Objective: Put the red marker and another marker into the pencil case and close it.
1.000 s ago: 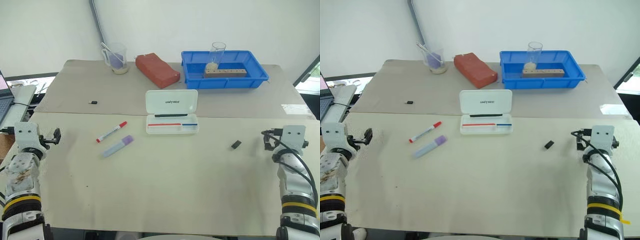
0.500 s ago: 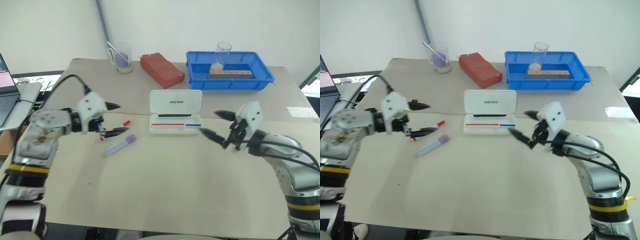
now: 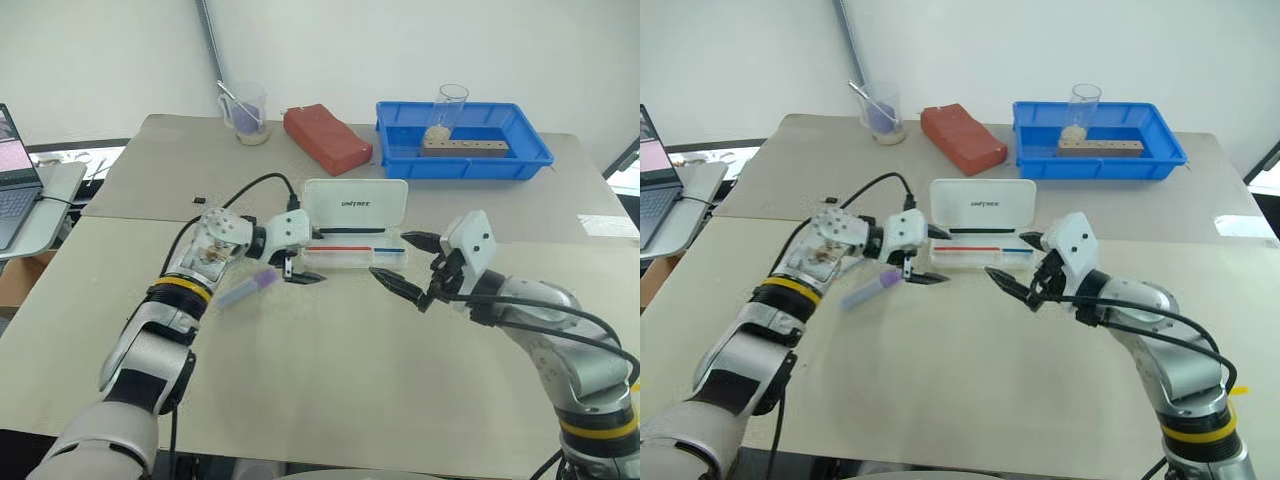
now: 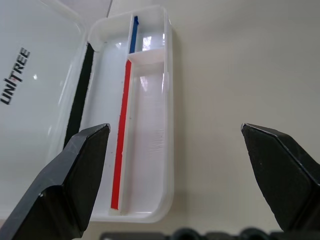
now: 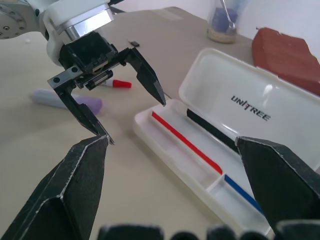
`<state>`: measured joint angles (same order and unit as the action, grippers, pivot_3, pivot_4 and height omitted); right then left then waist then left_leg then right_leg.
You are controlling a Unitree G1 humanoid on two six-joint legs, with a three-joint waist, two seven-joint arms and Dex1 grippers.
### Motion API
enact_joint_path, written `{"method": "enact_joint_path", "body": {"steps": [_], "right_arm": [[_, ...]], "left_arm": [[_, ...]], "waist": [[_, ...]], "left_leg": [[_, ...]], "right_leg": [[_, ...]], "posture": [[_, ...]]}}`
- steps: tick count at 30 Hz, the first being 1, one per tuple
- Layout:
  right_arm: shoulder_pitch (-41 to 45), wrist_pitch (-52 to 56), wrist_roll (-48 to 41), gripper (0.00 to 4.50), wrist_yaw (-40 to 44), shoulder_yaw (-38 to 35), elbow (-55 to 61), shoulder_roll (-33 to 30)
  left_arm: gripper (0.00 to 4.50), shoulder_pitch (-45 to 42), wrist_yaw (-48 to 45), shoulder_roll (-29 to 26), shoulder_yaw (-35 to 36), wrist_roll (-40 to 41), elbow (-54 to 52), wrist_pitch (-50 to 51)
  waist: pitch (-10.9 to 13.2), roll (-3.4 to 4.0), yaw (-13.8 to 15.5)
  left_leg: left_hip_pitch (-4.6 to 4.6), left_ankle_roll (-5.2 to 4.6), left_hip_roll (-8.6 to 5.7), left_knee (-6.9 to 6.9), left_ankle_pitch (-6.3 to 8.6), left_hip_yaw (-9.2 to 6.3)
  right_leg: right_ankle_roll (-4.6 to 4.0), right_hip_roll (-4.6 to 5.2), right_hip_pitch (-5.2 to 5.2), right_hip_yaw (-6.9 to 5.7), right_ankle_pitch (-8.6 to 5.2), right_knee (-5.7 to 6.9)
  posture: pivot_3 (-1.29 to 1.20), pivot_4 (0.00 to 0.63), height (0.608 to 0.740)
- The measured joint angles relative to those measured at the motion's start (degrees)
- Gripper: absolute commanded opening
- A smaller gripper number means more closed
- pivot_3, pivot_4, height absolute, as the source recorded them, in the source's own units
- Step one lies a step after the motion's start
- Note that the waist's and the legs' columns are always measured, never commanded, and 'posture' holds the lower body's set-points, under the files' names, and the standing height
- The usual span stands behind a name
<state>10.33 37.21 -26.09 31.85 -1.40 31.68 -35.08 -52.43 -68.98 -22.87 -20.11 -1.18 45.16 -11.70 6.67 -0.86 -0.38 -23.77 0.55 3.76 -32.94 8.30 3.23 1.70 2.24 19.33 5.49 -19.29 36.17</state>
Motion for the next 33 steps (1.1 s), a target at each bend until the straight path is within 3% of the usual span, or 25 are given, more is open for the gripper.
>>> {"method": "enact_joint_path", "body": {"steps": [1, 5, 21, 24, 26, 33], "right_arm": [[-0.3, 0.0, 0.1, 4.5, -0.5, -0.2, 0.1, 0.2], [-0.7, 0.2, 0.0, 4.5, -2.9, -1.9, 1.2, 2.2], [-1.8, 3.0, -0.3, 4.5, -4.6, -3.6, 2.9, 2.1], [-1.8, 3.4, -0.3, 4.5, -4.1, -3.6, 3.0, 1.4], [-1.7, 3.4, -0.3, 4.5, -3.8, -3.6, 3.0, 1.2], [0.3, 3.4, -0.2, 4.5, -3.3, -3.6, 2.4, 1.2]], "left_arm": [[3.77, -0.7, 0.1, 0.7, 0.0, -0.6, 2.1, -0.9], [2.03, -2.8, 0.8, 3.1, 0.0, -2.0, 8.3, -3.7], [2.03, -5.6, 4.3, 5.3, 1.0, -5.8, 18.9, -7.1], [1.16, -5.7, 4.3, 5.4, 1.0, -6.7, 20.1, -7.9], [0.28, -5.8, 4.3, 5.4, 1.0, -7.0, 20.8, -8.8], [0.13, -6.2, 3.4, 5.5, 1.2, -8.0, 21.1, -9.5]], "waist": [[0.0, 0.0, 0.0], [0.0, 0.0, -0.3], [0.0, 0.0, -0.2], [0.0, 0.0, -0.3], [0.0, 0.0, -0.3], [0.0, 0.01, -0.2]], "left_leg": [[0.0, 0.0, -0.01, 0.0, 0.0, -0.01], [0.0, 0.0, -0.01, 0.01, 0.0, -0.09], [-0.01, 0.0, -0.02, 0.0, 0.0, -0.15], [0.0, 0.0, -0.02, 0.01, 0.0, -0.15], [0.0, 0.0, -0.02, 0.01, 0.0, -0.16], [-0.01, 0.0, -0.02, 0.0, 0.0, -0.18]], "right_leg": [[0.01, 0.0, 0.0, 0.0, 0.0, 0.01], [0.02, -0.05, -0.01, -0.02, -0.01, 0.01], [0.03, -0.07, -0.02, -0.05, -0.01, 0.02], [0.03, -0.07, -0.02, -0.05, -0.01, 0.02], [0.03, -0.08, -0.02, -0.05, -0.01, 0.03], [0.03, -0.09, -0.02, -0.06, -0.01, 0.03]], "posture": [[0.0, 0.15, 0.74], [0.0, 0.15, 0.74], [0.0, 0.15, 0.74], [0.0, 0.15, 0.74], [0.0, 0.15, 0.74], [0.0, 0.15, 0.74]]}}
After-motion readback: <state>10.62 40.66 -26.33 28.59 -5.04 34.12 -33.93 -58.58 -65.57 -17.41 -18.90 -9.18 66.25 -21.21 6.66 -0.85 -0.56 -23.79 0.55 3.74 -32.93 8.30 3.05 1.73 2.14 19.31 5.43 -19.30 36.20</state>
